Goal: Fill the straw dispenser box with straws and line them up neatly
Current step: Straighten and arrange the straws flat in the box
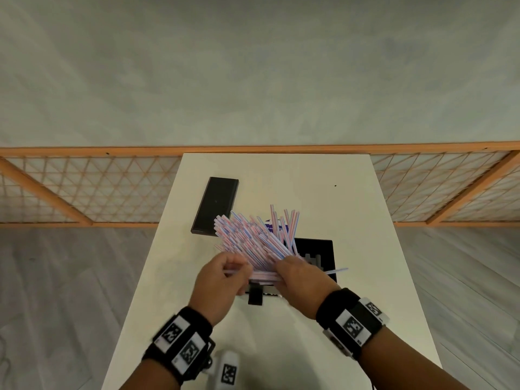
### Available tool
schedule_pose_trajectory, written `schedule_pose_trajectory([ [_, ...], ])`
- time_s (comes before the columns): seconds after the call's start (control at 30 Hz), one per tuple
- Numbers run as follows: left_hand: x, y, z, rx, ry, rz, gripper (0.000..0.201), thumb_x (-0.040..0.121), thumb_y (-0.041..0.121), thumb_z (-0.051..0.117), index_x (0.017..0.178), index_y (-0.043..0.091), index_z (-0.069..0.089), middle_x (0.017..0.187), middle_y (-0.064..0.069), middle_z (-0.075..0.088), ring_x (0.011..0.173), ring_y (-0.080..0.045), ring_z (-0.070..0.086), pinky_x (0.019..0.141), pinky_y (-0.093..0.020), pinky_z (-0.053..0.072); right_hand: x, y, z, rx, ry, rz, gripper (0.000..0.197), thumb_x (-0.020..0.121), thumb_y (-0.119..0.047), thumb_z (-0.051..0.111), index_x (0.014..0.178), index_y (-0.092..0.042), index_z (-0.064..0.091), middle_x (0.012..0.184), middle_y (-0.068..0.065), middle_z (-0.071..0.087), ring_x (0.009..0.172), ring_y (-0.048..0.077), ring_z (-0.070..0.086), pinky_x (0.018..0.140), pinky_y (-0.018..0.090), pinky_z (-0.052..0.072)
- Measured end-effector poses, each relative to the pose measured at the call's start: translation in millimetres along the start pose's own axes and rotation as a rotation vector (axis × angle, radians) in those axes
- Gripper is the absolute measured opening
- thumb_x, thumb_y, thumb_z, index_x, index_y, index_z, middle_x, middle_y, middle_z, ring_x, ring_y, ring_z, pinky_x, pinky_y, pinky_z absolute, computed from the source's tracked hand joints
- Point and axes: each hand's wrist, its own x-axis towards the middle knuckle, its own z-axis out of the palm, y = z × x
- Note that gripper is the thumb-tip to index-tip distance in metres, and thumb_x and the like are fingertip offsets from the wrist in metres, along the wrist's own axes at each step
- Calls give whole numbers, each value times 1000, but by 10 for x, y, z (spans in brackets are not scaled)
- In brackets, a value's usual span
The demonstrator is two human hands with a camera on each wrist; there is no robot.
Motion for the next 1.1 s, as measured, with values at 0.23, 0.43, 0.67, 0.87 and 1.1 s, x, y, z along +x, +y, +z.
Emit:
schedule_pose_trajectory([
  [0.23,109,-333,59,280,13,85,19,89,25,78,98,32,63,103,10,66,84,-2,64,73,-17,51,-144,205,50,265,124,-3,36,99,-27,58,135,-25,56,125,-5,56,112,11,57,98,27,48],
  [0.43,68,-363,15,494,17,286,27,90,39,75,113,37,61,121,14,41,79,-3,62,75,-9,49,-235,427,16,-117,25,214,32,100,-19,47,131,-24,54,123,2,57,98,27,67,79,38,56],
  [0.67,108,-378,202,737,-141,497,26,93,50,66,113,34,71,109,15,45,94,-2,54,80,-22,54,-228,418,-142,-312,-65,233,27,97,-16,45,119,-22,60,117,5,58,99,29,67,75,37,51],
  [0.87,206,-376,195,880,-159,461,25,100,43,56,97,27,75,94,11,55,88,-8,53,73,-25,50,-396,382,-409,-272,41,278,17,98,-24,45,97,-28,62,96,-3,59,81,22,65,62,30,42],
  [1.1,133,-184,154,769,33,394,15,89,29,68,96,25,55,100,9,50,81,-12,53,68,-25,47,-238,230,-36,-177,0,178,13,96,-22,50,100,-28,61,99,-1,62,86,25,66,64,32,44],
])
